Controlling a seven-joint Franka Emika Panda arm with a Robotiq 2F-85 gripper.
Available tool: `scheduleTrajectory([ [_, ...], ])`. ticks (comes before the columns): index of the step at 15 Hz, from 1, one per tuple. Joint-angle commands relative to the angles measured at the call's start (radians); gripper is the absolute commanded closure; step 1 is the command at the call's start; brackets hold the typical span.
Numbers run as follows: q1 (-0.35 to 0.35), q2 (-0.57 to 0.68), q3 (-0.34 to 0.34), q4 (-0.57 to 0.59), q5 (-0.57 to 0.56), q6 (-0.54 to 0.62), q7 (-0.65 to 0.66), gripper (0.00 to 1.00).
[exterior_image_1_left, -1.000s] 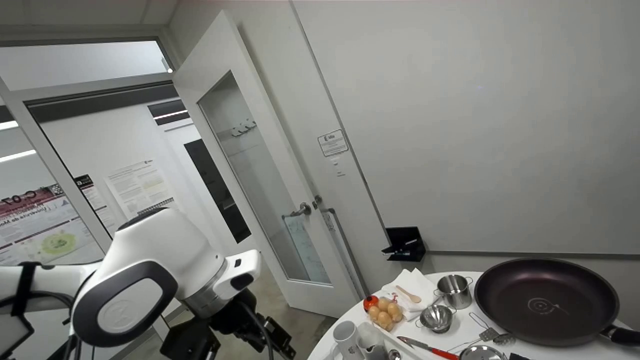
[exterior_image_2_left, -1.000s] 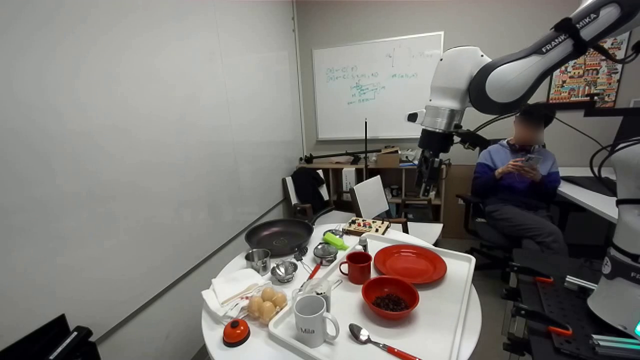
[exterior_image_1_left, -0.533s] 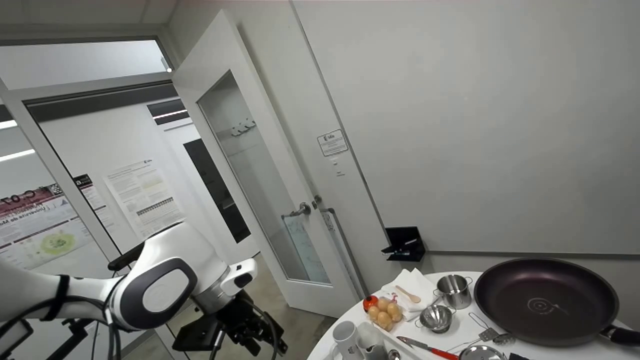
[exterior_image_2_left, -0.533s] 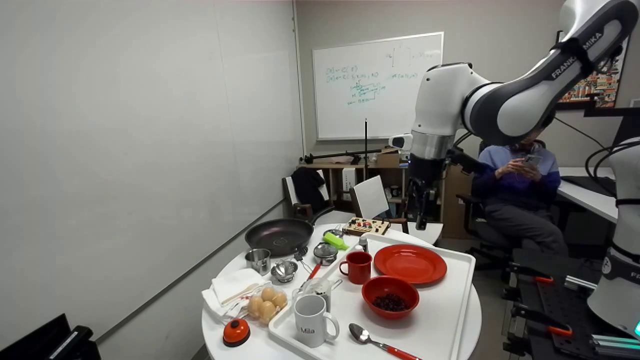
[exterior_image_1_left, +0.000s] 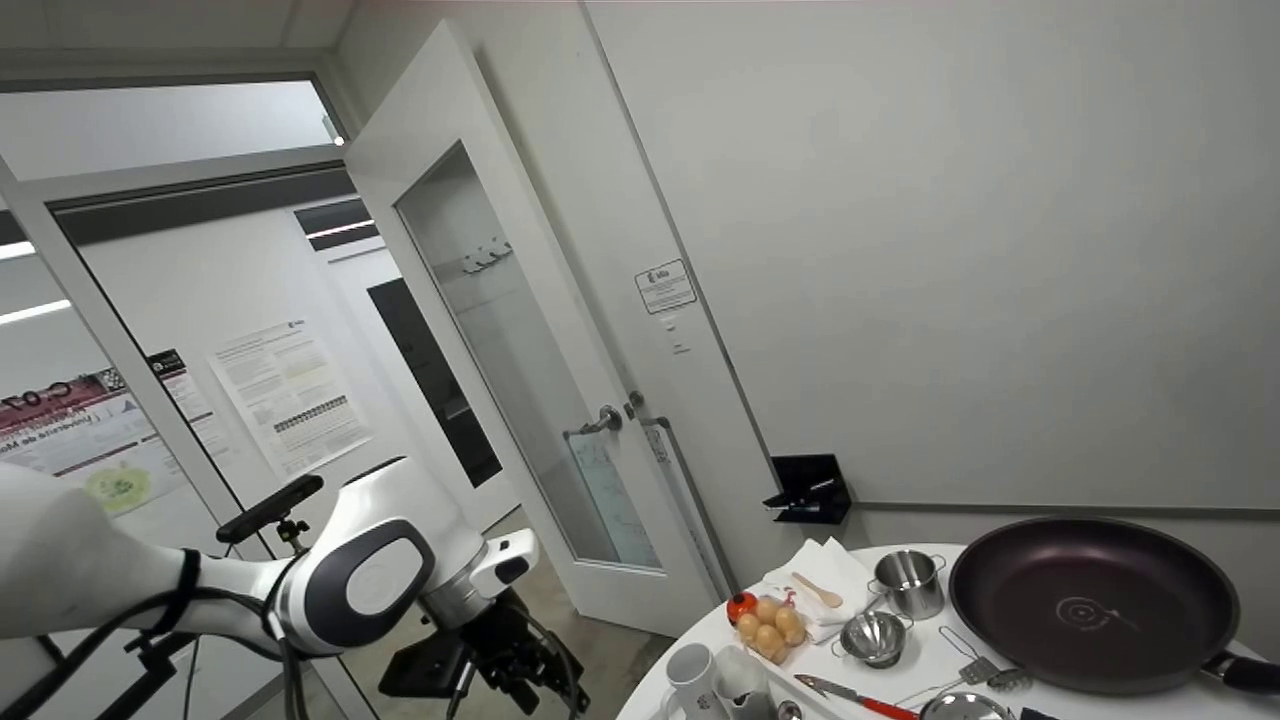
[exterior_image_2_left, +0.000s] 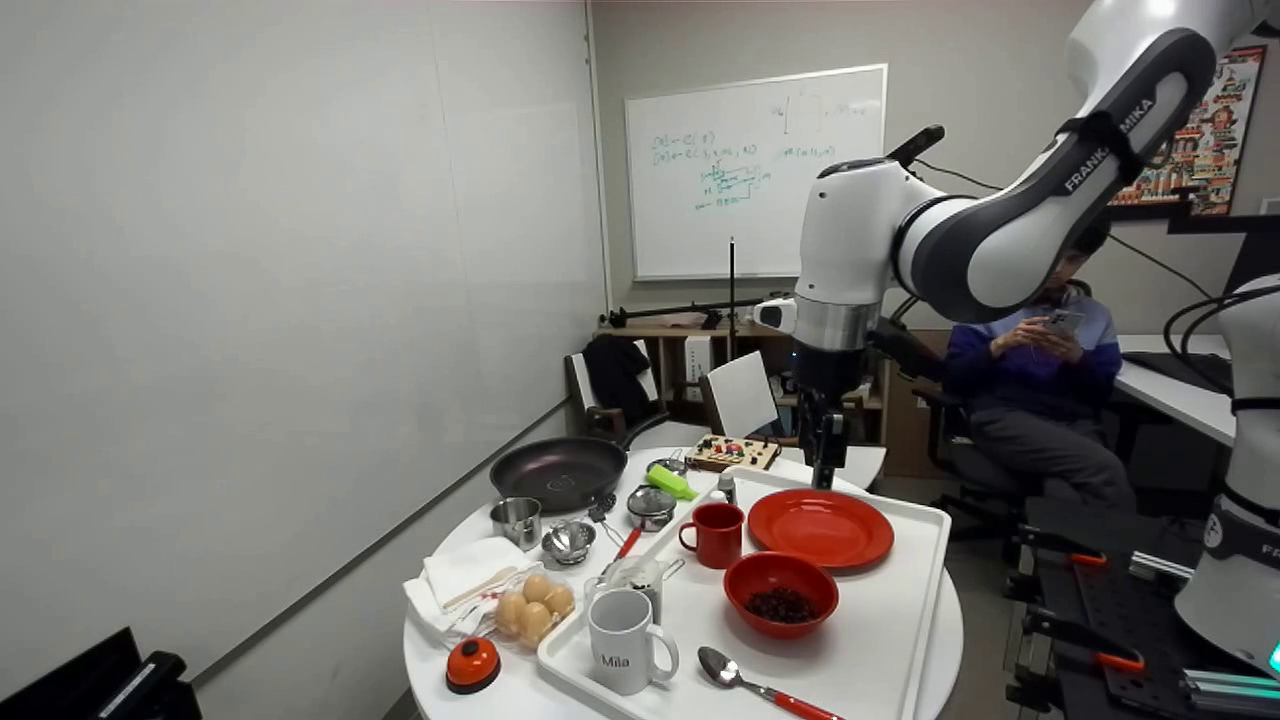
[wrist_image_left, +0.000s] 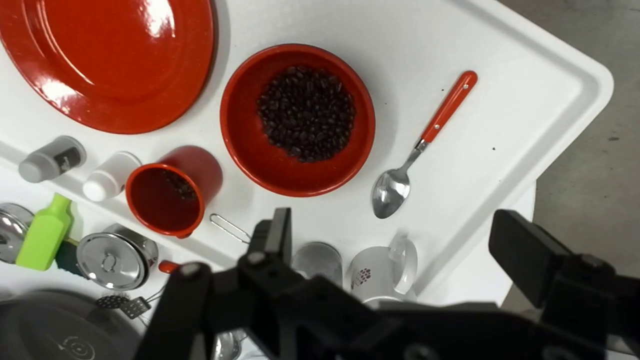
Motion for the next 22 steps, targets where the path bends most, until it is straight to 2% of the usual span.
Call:
scheduleTrajectory([
  [1,-0.035,0.006,-0.016,-0.034,-0.140,-0.012,0.227,0.00],
  [9,-0.015,0.145,-0.044,-0.086,0.051,0.121,0.499,0.00],
  [16,0.045,0.371,-0.075,0.017,0.017,0.097,0.521,0.00],
  [22,0.174,0.552,-0.150,0.148,-0.044,0.187,0.528,0.00],
])
